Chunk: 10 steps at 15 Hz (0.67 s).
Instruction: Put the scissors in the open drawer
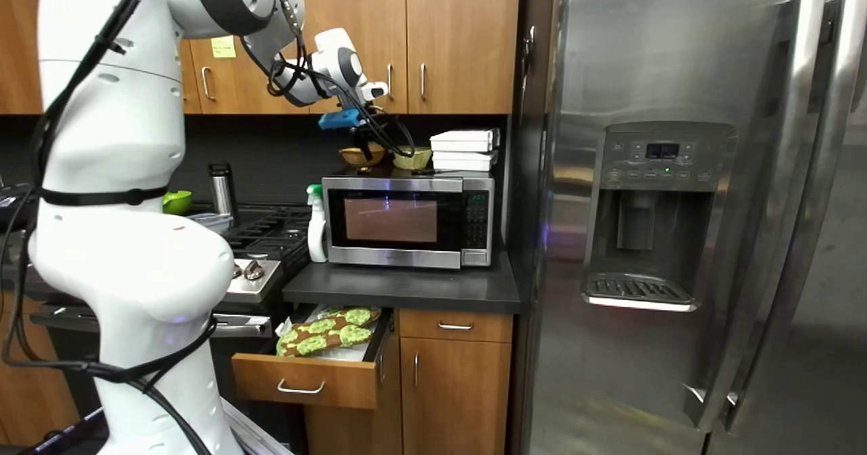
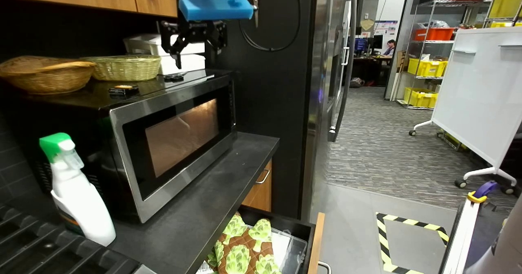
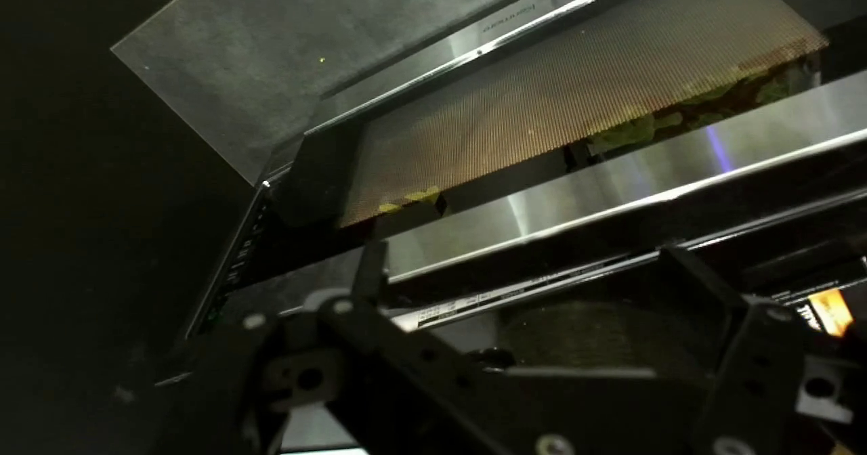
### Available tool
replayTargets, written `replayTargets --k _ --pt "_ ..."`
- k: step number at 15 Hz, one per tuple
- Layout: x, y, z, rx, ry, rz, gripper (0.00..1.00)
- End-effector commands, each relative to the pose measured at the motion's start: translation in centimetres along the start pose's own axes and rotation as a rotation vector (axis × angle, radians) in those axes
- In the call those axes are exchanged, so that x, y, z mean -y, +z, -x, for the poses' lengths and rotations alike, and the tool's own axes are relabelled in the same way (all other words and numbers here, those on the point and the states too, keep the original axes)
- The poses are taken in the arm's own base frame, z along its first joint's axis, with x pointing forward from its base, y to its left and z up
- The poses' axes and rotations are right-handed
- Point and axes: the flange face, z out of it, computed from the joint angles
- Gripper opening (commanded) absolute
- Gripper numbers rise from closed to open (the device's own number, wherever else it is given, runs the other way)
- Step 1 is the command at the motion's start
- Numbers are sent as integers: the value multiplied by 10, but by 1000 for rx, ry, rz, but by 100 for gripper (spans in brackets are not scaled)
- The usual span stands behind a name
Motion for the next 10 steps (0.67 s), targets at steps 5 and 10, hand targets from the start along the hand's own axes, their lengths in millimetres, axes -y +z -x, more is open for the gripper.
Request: replayTargets --k 5,10 --pt "12 14 -61 -7 101 46 100" --pt "14 20 -82 17 202 86 100"
